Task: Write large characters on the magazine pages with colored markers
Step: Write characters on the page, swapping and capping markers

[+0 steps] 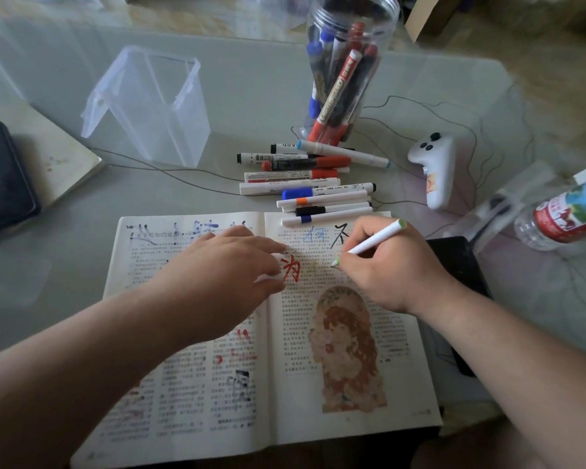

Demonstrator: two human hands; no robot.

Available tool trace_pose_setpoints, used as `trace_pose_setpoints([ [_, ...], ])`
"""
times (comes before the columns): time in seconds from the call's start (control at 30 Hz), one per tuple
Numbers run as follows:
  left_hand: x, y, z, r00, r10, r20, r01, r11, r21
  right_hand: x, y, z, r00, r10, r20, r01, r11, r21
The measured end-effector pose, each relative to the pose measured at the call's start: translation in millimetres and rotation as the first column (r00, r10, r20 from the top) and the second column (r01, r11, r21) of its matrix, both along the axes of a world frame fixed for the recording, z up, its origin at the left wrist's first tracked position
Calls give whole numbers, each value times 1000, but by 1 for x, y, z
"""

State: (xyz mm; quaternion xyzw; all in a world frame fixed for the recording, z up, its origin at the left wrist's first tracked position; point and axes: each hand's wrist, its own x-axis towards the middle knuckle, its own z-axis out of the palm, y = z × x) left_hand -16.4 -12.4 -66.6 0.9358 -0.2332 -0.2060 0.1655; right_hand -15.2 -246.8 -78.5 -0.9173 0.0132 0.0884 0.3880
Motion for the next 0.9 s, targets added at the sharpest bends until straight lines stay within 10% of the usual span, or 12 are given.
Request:
trace_pose_setpoints([
  [0.67,-1,0,-2,999,-1,49,3,999,-46,3,-4,7,987,102,-124,-97,994,46],
  [0.9,-4,-6,3,988,143,64,-112,932,-344,4,-6,23,994,-55,-92,100,783,615],
])
